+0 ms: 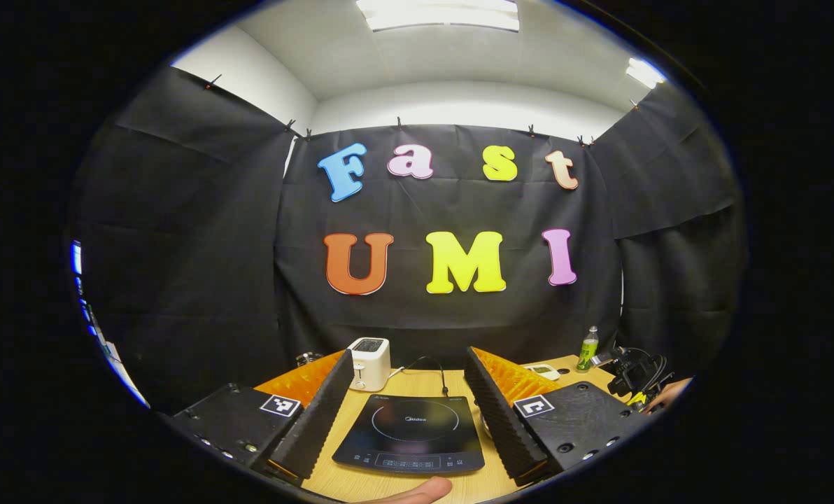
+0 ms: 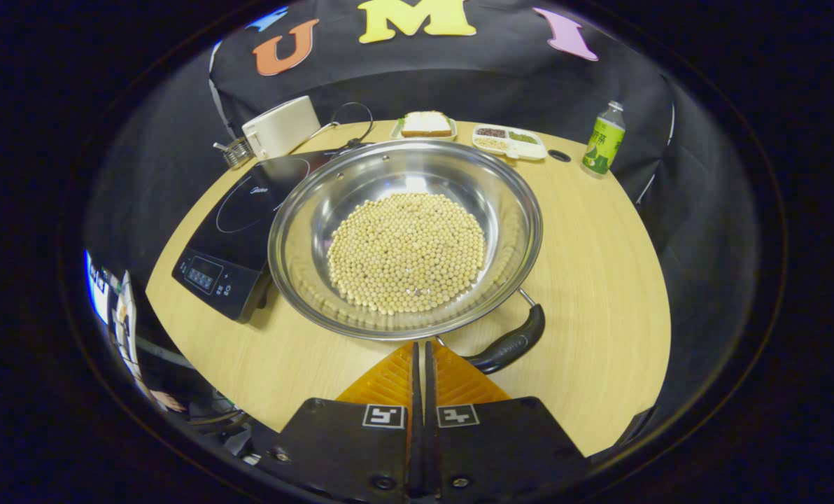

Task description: First push the handle of the pot to place it horizontally, then grasp the pot with both hands and set it on the induction cooktop.

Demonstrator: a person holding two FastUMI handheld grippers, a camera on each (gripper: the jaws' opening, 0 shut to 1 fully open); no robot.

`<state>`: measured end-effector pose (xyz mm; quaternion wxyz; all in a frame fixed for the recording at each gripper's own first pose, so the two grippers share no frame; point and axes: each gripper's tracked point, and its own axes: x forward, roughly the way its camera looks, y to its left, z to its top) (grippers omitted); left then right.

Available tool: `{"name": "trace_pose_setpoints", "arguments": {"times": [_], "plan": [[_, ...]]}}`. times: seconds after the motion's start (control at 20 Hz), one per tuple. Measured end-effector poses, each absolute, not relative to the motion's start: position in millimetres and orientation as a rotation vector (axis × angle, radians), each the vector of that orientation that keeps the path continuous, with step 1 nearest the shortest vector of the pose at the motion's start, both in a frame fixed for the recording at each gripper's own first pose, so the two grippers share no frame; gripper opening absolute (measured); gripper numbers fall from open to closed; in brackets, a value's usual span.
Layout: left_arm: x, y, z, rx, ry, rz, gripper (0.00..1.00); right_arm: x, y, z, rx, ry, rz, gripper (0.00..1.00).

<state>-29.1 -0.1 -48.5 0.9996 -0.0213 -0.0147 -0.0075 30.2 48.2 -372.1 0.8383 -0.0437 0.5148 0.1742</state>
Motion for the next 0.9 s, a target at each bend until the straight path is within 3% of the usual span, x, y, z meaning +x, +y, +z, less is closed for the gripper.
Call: {"name": "trace_pose_setpoints", "arguments": {"times": [0.9], "plan": [[9.4, -44.4, -81.4, -0.040, 0.049, -0.075, 0.95, 104.9, -24.4, -392.0, -0.331, 1.026, 0.327, 0.01]]}}
